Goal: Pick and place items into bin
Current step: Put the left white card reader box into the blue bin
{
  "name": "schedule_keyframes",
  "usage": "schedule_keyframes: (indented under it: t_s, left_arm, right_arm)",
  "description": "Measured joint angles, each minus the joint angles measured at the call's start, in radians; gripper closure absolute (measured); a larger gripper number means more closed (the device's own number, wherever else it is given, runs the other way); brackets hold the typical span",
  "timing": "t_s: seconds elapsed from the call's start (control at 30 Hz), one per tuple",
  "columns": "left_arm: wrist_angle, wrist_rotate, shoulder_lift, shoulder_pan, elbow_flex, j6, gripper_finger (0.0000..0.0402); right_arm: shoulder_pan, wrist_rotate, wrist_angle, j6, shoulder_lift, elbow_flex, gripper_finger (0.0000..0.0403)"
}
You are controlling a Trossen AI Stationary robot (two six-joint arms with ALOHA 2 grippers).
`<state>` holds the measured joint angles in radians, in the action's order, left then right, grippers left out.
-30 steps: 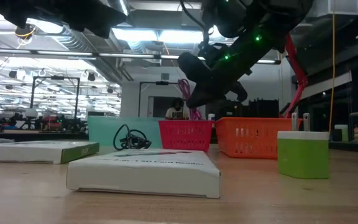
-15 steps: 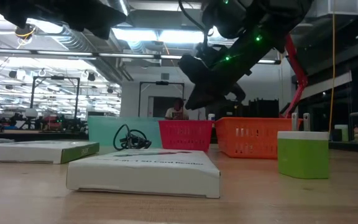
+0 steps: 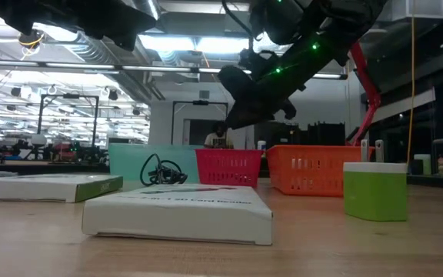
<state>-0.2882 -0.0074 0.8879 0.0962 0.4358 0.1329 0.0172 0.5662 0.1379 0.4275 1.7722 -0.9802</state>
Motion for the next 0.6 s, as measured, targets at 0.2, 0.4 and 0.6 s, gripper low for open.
schedule_keyframes:
  t_s: [0.2,0.4,0.6]
  left_arm:
    - [0.000,0.000,0.000,0.000,0.000,0.001,0.0396]
    - [0.002,0.000,0.000,0.000,0.000,0.001,0.0396]
    - [0.002,0.000,0.000,0.000,0.000,0.003,0.0396]
  right_arm:
    - [0.044,-0.003,0.013,-0.075,-0.040,0.000,0.0339]
    - [0.124,-0.003,0.011,-0.145,-0.092,0.001,0.0372]
    - [0.202,-0.003,0.024,-0.198,-0.136,0.011,0.0397]
